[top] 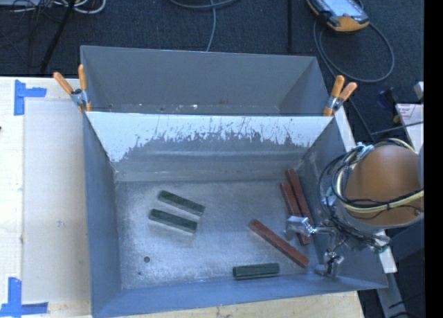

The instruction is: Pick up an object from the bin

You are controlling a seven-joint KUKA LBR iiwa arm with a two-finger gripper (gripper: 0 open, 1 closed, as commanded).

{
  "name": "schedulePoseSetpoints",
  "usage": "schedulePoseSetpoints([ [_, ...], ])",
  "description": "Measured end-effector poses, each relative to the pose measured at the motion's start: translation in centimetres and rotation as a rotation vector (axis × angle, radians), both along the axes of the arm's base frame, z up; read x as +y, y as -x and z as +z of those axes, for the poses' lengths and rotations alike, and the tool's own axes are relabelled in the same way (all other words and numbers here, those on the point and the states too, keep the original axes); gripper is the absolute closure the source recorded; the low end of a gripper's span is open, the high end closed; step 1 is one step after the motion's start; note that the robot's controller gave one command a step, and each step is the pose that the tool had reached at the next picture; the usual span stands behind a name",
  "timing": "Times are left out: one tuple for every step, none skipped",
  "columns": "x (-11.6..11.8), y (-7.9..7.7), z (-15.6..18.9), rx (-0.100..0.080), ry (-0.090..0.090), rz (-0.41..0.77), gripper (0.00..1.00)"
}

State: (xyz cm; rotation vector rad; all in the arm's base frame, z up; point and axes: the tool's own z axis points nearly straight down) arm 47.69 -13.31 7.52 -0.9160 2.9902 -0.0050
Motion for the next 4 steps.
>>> schedulePoseSetpoints([
  [3.2, -0.9, 0.9, 0.012, 0.000, -0.064, 0.00],
  [4.8, -0.8, 0.3, 0.012, -0.003, -0.107, 0.00],
  [7.5, -6.2, -0.6, 0.016, -0.003, -0.316, 1.00],
  [7.5, -6.2, -0.6, 0.015, -0.003, -0.316, 1.00],
])
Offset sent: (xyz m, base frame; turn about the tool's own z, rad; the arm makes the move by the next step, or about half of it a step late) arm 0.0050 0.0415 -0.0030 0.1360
